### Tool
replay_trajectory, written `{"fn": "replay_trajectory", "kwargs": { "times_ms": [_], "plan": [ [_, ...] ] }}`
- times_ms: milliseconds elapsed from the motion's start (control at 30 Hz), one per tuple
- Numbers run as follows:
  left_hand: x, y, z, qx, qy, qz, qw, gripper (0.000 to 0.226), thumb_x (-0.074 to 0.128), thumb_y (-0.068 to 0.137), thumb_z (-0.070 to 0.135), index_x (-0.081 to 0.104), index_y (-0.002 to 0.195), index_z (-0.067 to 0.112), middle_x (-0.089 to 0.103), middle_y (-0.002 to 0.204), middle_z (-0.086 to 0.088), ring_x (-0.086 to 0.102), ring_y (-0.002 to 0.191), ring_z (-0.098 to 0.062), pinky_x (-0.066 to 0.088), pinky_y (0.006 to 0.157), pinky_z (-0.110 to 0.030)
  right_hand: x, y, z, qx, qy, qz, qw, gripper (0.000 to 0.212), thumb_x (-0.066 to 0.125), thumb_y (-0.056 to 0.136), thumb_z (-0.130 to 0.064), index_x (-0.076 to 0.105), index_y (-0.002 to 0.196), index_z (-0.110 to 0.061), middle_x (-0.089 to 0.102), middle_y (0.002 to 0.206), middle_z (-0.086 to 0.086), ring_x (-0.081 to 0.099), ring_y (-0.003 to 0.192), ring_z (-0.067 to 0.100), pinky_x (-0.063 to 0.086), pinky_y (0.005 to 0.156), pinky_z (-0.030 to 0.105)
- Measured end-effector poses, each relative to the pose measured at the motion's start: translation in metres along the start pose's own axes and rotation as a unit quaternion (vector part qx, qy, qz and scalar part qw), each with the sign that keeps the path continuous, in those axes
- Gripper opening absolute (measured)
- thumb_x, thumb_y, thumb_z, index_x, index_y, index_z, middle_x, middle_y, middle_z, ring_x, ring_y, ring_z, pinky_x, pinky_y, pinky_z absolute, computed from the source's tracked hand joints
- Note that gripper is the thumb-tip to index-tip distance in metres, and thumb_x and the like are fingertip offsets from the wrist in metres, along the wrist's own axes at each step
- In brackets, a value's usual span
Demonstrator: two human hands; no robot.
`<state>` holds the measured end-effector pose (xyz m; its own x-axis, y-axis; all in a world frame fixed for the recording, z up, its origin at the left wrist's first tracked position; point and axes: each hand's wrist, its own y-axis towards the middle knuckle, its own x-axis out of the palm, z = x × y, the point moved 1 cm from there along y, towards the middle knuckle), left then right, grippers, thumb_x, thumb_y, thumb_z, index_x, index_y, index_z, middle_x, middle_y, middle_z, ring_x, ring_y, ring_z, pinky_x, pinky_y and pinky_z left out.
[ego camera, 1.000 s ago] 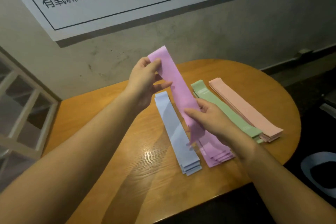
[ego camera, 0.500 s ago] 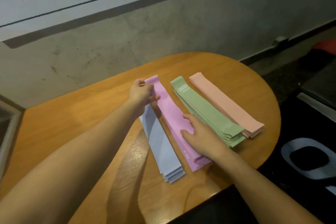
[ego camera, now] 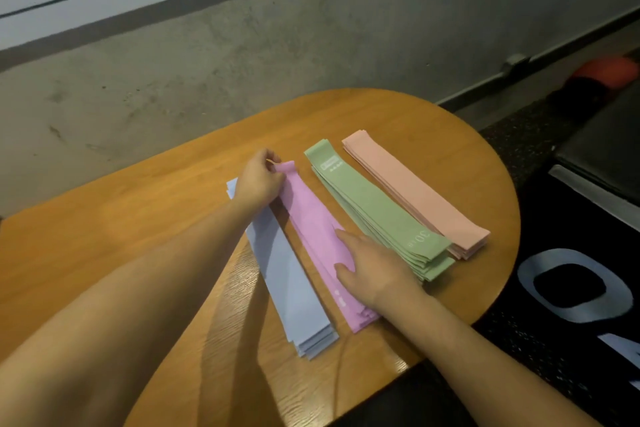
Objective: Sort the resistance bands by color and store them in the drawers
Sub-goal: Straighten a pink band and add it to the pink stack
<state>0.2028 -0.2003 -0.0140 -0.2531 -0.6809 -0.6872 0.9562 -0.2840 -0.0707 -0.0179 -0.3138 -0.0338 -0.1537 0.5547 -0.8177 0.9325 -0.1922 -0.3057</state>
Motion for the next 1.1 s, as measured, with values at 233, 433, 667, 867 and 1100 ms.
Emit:
{"fn": "replay_trajectory", "kwargs": {
  "times_ms": [233, 433, 667, 867, 1100],
  "plan": [
    [-0.004, 0.0, 0.005, 0.123, 0.146, -0.002, 0.982, 0.022, 0.054, 0.092, 0.003, 0.064, 0.108, 0.013, 0.056, 0.122, -0.009, 0.056, 0.106, -0.027, 0.041, 0.081, -0.03, -0.004, -0.013, -0.003, -0.01, -0.081, 0.05, 0.995, 0.061, 0.046, 0.101, -0.043, 0.027, 0.156, -0.026, 0.039, 0.146, 0.003, 0.044, 0.127, 0.025, 0.043, 0.102, 0.038],
    [-0.011, -0.016, 0.006, 0.136, 0.138, 0.002, 0.981, 0.016, 0.059, 0.092, 0.011, 0.063, 0.107, 0.018, 0.055, 0.116, -0.001, 0.056, 0.106, -0.022, 0.038, 0.079, -0.029, 0.004, -0.016, -0.001, -0.023, -0.053, 0.071, 0.996, 0.068, 0.052, 0.091, -0.063, 0.038, 0.149, -0.03, 0.041, 0.147, 0.0, 0.041, 0.129, 0.026, 0.04, 0.107, 0.041],
    [-0.024, -0.05, 0.003, 0.183, 0.098, 0.026, 0.978, 0.011, 0.058, 0.094, 0.019, 0.064, 0.103, 0.021, 0.058, 0.109, 0.004, 0.055, 0.097, -0.014, 0.048, 0.081, -0.033, 0.007, -0.015, -0.008, -0.02, -0.086, 0.088, 0.992, 0.07, 0.06, 0.084, -0.057, 0.04, 0.146, -0.031, 0.044, 0.145, -0.001, 0.043, 0.125, 0.026, 0.043, 0.103, 0.042],
    [-0.035, -0.083, -0.019, 0.207, 0.08, 0.011, 0.975, 0.01, 0.058, 0.094, 0.018, 0.062, 0.1, 0.024, 0.061, 0.106, 0.006, 0.058, 0.097, -0.012, 0.047, 0.081, -0.032, 0.014, -0.018, -0.015, 0.001, -0.082, 0.099, 0.992, 0.068, 0.06, 0.084, -0.056, 0.041, 0.144, -0.032, 0.043, 0.144, -0.001, 0.042, 0.122, 0.027, 0.043, 0.1, 0.041],
    [-0.048, -0.115, -0.038, 0.21, 0.071, 0.002, 0.975, 0.013, 0.058, 0.096, 0.017, 0.059, 0.1, 0.028, 0.058, 0.107, 0.008, 0.057, 0.098, -0.011, 0.042, 0.078, -0.027, 0.017, -0.019, -0.024, 0.012, -0.065, 0.103, 0.993, 0.064, 0.062, 0.084, -0.045, 0.044, 0.143, -0.03, 0.045, 0.142, -0.001, 0.042, 0.121, 0.03, 0.043, 0.099, 0.041]
  ]
}}
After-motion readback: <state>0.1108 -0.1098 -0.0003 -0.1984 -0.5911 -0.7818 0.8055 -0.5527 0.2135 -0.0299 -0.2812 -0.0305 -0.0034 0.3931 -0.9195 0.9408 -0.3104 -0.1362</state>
